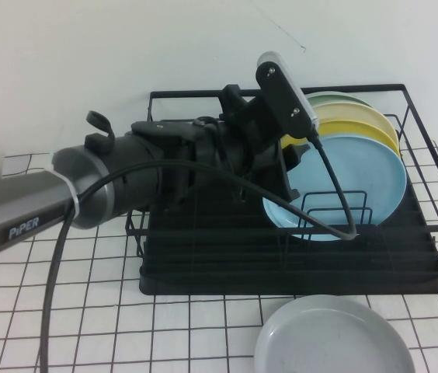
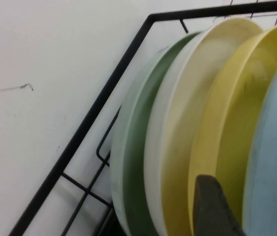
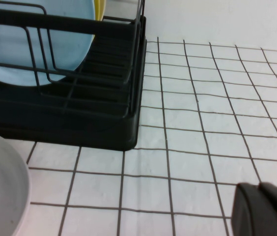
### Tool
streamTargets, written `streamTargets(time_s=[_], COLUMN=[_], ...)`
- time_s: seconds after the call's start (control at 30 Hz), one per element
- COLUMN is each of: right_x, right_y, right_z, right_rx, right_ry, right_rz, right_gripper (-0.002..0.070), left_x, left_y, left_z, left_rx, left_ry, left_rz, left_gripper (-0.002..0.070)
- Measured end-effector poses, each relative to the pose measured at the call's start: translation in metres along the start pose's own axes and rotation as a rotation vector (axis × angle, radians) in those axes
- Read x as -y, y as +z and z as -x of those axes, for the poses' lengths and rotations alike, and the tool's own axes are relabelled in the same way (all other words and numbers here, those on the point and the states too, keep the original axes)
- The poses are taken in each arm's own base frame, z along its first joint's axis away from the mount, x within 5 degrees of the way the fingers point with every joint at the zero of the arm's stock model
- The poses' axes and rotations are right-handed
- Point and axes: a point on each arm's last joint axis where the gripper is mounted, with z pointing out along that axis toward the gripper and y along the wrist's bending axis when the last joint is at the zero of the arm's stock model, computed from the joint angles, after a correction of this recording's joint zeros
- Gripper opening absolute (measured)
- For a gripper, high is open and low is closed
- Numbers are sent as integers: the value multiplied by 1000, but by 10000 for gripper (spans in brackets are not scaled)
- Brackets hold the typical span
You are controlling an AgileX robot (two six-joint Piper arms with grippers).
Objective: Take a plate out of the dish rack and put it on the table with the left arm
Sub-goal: Grasp the plate from the shelf
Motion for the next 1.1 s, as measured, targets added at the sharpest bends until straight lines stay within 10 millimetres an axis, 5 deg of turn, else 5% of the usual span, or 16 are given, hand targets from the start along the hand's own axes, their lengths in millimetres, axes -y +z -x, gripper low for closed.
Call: streamTargets(time_s=[0.63, 0.73, 0.87, 1.1], right_x=[0, 0, 0, 0], right_y=[0, 0, 0, 0], right_z=[0, 0, 0, 0], right_rx=[0, 0, 0, 0], right_ry=[0, 0, 0, 0], right_rz=[0, 0, 0, 0], right_gripper=[-2, -2, -2, -2], left_x=[14, 14, 14, 13], left_y=[27, 27, 27, 20], left_z=[-33, -33, -32, -21], left_rx=[-84, -81, -73, -30], left_ry=[-8, -12, -14, -11], left_rz=[-47, -48, -57, -69], left_gripper=[294, 241, 86, 78])
